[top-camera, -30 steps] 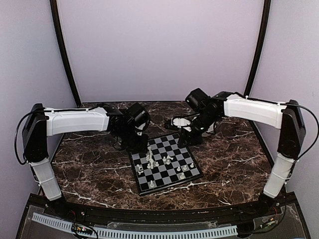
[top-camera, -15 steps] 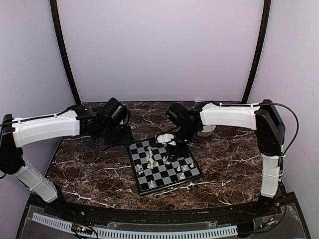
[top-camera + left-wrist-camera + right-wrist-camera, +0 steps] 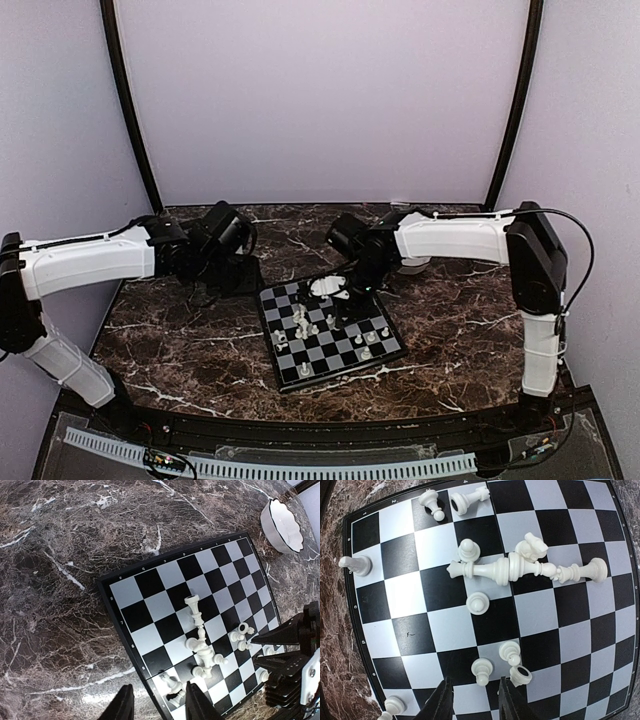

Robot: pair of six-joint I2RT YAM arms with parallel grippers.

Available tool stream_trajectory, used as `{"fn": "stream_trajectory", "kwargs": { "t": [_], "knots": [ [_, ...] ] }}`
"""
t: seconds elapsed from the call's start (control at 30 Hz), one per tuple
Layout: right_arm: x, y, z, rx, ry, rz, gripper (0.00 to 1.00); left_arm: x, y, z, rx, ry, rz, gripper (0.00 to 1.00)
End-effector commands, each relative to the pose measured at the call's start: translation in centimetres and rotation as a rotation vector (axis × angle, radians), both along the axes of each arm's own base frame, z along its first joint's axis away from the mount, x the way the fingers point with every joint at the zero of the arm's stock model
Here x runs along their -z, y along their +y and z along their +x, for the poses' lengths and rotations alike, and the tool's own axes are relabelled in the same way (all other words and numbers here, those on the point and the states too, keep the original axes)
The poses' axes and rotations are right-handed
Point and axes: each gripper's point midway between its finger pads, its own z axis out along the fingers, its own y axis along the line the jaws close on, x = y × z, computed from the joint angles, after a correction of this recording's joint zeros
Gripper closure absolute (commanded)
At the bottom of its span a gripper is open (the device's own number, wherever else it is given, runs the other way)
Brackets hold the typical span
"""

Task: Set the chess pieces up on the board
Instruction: Pick up the pawn from the chessboard, then place the pawn at e2.

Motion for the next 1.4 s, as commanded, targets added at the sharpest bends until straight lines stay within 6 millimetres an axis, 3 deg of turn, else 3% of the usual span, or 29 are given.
{"fn": "stream_trajectory", "kwargs": {
  "t": [0.0, 0.47, 1.0, 1.37],
  "knots": [
    [0.7, 0.6, 0.0, -0.005, -0.024, -0.005, 0.68, -0.5, 0.7, -0.4, -0.014, -0.014, -0.023, 0.62],
    [2.6, -0.1, 0.0, 0.002, -0.05, -0.056, 0.74, 0.1, 0.9, -1.0, -0.024, 0.0, -0.048, 0.62],
    [1.6, 0.6, -1.3, -0.037, -0.049, -0.047, 0.96, 0.4, 1.0, -1.4, -0.025, 0.011, -0.06, 0.62],
    [0.7, -0.4, -2.6, -0.075, -0.069, -0.064, 0.99, 0.9, 1.4, -2.1, -0.05, 0.022, -0.1, 0.62]
  ]
}}
